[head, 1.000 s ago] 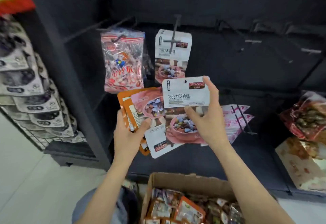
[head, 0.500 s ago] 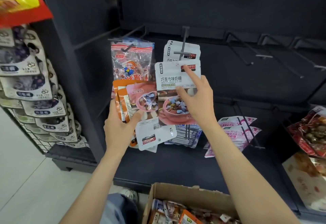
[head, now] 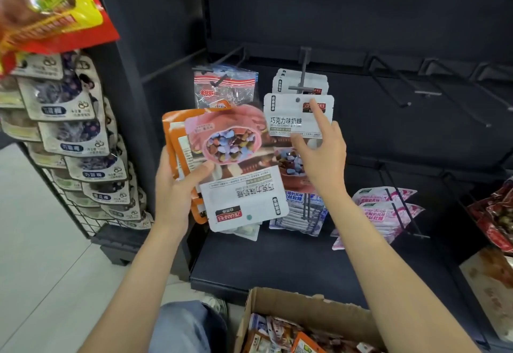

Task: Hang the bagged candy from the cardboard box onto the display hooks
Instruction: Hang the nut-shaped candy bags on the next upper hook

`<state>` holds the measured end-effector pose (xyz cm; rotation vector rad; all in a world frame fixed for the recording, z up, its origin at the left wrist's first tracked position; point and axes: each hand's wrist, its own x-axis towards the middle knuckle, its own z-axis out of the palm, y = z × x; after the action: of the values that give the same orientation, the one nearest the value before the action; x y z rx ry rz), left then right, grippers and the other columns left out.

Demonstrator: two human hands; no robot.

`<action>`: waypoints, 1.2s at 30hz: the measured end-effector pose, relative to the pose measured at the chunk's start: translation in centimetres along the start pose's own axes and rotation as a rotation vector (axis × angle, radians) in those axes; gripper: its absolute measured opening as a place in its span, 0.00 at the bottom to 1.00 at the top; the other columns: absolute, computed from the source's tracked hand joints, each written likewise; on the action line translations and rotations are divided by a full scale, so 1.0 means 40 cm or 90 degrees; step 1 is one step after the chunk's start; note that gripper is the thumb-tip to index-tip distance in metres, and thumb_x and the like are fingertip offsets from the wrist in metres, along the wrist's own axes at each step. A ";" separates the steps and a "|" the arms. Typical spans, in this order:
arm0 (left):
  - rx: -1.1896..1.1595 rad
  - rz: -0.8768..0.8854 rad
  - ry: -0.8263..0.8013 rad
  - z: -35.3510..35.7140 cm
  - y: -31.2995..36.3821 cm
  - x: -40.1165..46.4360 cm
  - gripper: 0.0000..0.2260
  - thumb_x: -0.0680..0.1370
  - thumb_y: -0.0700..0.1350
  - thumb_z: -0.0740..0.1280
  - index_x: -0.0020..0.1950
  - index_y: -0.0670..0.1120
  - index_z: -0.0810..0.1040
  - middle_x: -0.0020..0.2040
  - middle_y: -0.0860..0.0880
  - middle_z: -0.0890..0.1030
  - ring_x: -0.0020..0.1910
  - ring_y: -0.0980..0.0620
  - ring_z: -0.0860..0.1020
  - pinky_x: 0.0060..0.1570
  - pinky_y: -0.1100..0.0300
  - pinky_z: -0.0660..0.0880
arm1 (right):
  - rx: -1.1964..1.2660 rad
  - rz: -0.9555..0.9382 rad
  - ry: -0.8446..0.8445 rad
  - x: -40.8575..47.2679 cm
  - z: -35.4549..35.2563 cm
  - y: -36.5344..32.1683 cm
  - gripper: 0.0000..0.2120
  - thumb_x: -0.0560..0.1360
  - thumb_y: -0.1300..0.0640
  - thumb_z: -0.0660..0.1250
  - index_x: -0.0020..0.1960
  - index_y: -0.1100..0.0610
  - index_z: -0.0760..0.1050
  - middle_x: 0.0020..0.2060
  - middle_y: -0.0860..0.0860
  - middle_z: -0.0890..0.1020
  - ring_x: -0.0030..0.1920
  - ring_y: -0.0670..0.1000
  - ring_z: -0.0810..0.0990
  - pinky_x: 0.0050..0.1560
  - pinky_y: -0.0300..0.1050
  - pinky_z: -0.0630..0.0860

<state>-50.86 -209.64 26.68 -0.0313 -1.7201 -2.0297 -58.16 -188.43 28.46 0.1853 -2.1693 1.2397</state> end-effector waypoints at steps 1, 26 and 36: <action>0.003 -0.005 -0.020 0.009 0.002 0.005 0.16 0.74 0.36 0.69 0.54 0.54 0.74 0.48 0.54 0.83 0.49 0.54 0.82 0.48 0.57 0.78 | -0.013 -0.009 -0.010 0.003 0.001 -0.004 0.30 0.76 0.55 0.68 0.74 0.43 0.61 0.49 0.55 0.72 0.42 0.50 0.72 0.45 0.40 0.69; 0.052 -0.045 0.009 0.127 -0.028 0.070 0.20 0.74 0.42 0.71 0.64 0.48 0.71 0.52 0.54 0.82 0.51 0.56 0.81 0.50 0.60 0.77 | -0.042 -0.047 -0.031 0.040 -0.061 -0.005 0.15 0.82 0.50 0.55 0.66 0.48 0.73 0.62 0.48 0.74 0.61 0.46 0.71 0.52 0.29 0.65; -0.130 -0.116 0.238 0.288 -0.086 -0.038 0.22 0.73 0.44 0.74 0.63 0.47 0.70 0.53 0.54 0.81 0.50 0.58 0.81 0.50 0.59 0.79 | 0.400 0.441 -0.152 -0.168 -0.067 -0.014 0.08 0.72 0.60 0.72 0.51 0.56 0.79 0.43 0.48 0.86 0.41 0.45 0.84 0.37 0.37 0.78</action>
<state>-54.04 -198.02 25.44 0.4259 -1.3228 -2.1672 -51.40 -187.75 25.92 -0.1975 -2.0219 2.3827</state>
